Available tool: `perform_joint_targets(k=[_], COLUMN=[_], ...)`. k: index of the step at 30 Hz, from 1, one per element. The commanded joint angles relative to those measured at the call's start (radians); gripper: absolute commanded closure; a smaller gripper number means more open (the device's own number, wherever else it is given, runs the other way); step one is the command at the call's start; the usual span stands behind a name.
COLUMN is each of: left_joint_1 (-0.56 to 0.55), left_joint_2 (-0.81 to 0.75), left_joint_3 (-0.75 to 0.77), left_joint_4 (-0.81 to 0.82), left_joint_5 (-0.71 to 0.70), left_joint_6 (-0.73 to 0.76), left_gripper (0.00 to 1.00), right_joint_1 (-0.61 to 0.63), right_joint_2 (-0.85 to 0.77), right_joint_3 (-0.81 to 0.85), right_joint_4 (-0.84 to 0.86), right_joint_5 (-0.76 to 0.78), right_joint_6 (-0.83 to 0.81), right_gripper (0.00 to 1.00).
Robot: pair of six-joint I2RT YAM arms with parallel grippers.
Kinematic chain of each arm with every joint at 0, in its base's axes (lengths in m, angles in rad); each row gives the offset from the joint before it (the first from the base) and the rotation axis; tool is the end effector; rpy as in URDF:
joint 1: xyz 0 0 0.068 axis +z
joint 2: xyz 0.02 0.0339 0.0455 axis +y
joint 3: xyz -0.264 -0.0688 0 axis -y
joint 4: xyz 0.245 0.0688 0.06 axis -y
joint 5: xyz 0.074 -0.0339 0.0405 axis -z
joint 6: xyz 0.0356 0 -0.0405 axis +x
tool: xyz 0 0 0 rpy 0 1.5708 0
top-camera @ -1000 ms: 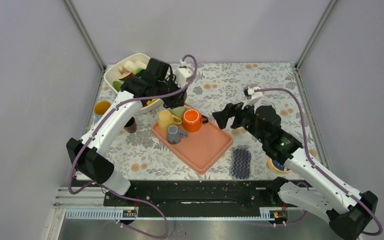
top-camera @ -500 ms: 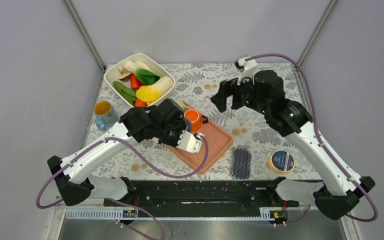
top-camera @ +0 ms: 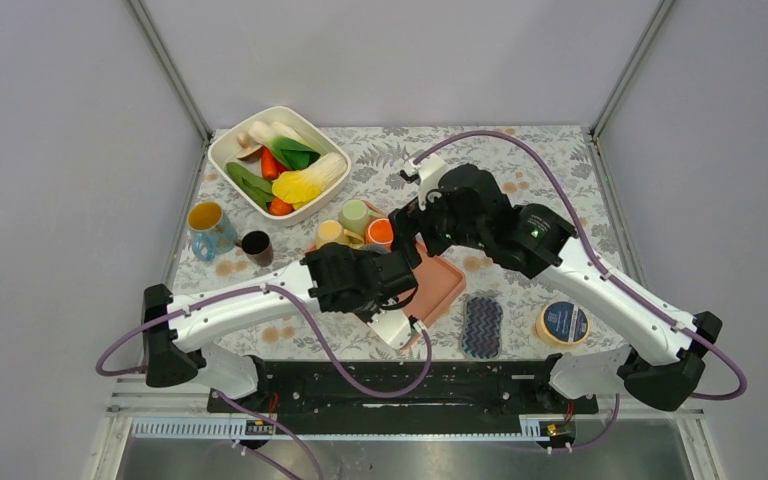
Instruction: Turn the mug right side up
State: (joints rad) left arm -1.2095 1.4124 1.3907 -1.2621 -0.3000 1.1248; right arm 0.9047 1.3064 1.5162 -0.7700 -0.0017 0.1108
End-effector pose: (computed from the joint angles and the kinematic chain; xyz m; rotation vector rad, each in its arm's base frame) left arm 0.1000 -0.2350 0.3253 2.5650 1.1624 0.4079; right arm 0.1674 0.2131 0.4198 -0.8479 2.0199 0.5908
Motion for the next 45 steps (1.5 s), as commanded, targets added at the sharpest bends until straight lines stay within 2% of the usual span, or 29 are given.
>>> perform_joint_targets(k=[1,5,9,13,18,22,24,29,34,36,40,42,45], left_joint_1=[-0.042,-0.056,-0.053,-0.034,-0.005,0.024,0.075,0.258,0.445,0.545,0.695,0.714,0.726], left_joint_2=[0.009,0.010,0.011,-0.018,-0.055,-0.051,-0.042,-0.002,0.003,-0.008,-0.106,-0.127,-0.132], left_joint_3=[0.060,0.088,0.117,0.148,0.178,0.217,0.249,0.311,0.308,0.276,0.086,0.073,0.095], left_joint_4=[-0.015,-0.016,-0.012,-0.014,-0.028,-0.026,-0.020,0.065,0.255,0.341,0.596,0.649,0.607], left_joint_5=[-0.197,-0.176,-0.103,0.039,0.253,0.419,0.514,0.715,0.755,0.778,0.809,0.784,0.770], left_joint_6=[-0.020,-0.038,-0.071,-0.118,-0.160,-0.253,-0.322,-0.589,-1.006,-1.231,-1.623,-1.634,-1.651], left_gripper=[1.00,1.00,1.00,1.00,1.00,1.00,1.00,1.00,1.00,1.00,1.00,1.00,1.00], right_joint_1=[0.067,0.077,0.077,0.025,-0.067,-0.093,-0.111,-0.133,-0.135,-0.135,-0.130,-0.125,-0.125], right_joint_2=[-0.019,-0.020,-0.034,-0.162,-0.260,-0.309,-0.348,-0.422,-0.442,-0.440,-0.394,-0.347,-0.297], right_joint_3=[-0.016,-0.061,-0.087,-0.167,-0.206,-0.237,-0.262,-0.323,-0.387,-0.415,-0.446,-0.425,-0.387], right_joint_4=[0.062,0.076,0.105,0.197,0.229,0.240,0.259,0.313,0.371,0.405,0.503,0.515,0.516], right_joint_5=[0.054,0.126,0.071,0.143,0.008,0.005,0.005,0.056,0.109,0.158,0.191,0.180,0.146], right_joint_6=[0.016,0.023,0.026,0.055,0.096,0.111,0.120,0.157,0.179,0.203,0.243,0.239,0.227], right_gripper=[0.11,0.11,0.09,0.06,0.06,0.05,0.04,0.04,0.04,0.06,0.11,0.11,0.10])
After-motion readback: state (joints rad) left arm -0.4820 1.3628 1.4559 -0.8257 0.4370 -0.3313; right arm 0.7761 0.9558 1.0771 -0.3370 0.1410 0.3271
